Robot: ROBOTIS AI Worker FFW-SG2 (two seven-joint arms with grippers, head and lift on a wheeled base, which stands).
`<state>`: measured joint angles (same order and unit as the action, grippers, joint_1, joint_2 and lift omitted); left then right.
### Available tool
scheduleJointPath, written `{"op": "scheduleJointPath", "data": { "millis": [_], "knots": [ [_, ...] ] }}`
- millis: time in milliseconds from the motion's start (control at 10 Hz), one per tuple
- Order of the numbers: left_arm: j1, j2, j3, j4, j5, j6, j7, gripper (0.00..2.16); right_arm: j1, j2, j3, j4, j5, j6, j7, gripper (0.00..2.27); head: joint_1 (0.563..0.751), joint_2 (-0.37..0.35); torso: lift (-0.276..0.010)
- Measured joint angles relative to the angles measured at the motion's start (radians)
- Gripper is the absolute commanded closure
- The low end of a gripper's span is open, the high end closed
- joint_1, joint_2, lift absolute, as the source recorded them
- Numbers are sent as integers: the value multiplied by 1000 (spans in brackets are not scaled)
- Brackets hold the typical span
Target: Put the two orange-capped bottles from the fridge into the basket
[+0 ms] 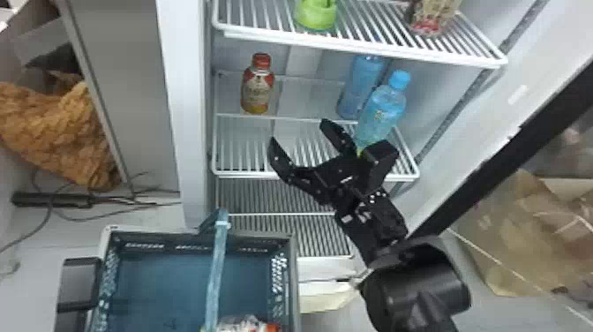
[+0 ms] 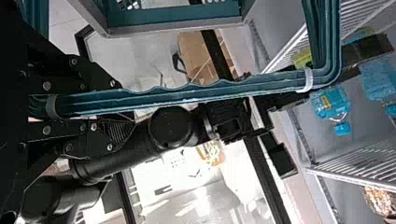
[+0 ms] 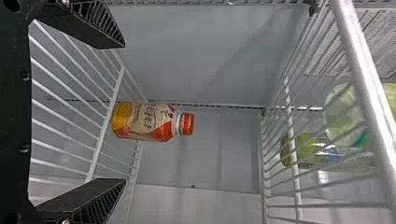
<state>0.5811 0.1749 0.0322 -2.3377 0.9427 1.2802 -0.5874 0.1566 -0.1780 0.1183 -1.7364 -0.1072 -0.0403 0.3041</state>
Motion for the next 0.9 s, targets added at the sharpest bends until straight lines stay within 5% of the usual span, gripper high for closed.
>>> {"op": "scheduleJointPath", "data": {
  "millis": [900],
  "knots": [
    [-17,5,-13,11,-2,13,0,1202,-249,4,82,370,4,-149,-82,-2,695,-222,-235]
  ]
}}
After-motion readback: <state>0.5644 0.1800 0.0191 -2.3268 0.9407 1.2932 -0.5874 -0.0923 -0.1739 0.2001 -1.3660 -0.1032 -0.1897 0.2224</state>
